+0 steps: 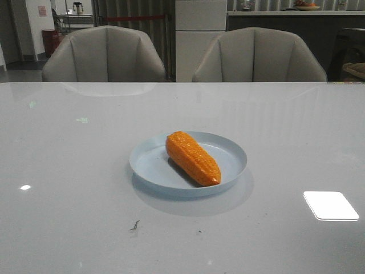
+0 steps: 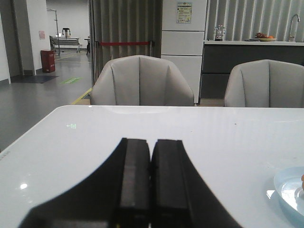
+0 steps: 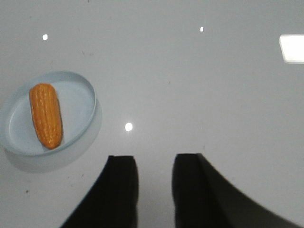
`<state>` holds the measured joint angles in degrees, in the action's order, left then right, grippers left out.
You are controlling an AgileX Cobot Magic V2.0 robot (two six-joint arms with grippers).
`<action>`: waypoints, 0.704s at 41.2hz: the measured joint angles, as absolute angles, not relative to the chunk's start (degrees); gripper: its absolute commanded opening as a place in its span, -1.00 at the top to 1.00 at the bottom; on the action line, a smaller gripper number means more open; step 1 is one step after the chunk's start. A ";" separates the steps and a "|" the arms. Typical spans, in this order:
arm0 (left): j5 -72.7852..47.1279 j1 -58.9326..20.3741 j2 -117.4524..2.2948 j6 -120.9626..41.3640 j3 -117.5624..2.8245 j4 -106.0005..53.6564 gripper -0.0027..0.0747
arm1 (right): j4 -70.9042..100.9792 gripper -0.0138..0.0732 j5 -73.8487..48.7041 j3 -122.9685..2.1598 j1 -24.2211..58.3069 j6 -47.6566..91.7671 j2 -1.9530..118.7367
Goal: Place corn on plate with both arms
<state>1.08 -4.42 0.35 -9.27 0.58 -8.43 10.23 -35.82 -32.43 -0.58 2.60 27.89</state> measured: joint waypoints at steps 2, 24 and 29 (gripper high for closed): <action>1.08 -4.42 0.35 -9.27 0.58 -8.43 0.69 | 10.23 0.63 -32.88 -30.01 -0.58 2.60 24.78; 1.08 -4.42 0.35 -9.27 0.58 -8.43 0.69 | 10.49 0.59 2.27 -0.03 -0.58 2.60 -0.55; 1.08 -4.42 0.35 -9.27 0.58 -8.43 0.69 | 10.49 0.59 1.46 1.58 -0.58 2.60 -0.55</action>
<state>1.08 -4.42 0.35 -9.27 0.58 -8.43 10.49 1.46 1.58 -0.58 2.60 -0.55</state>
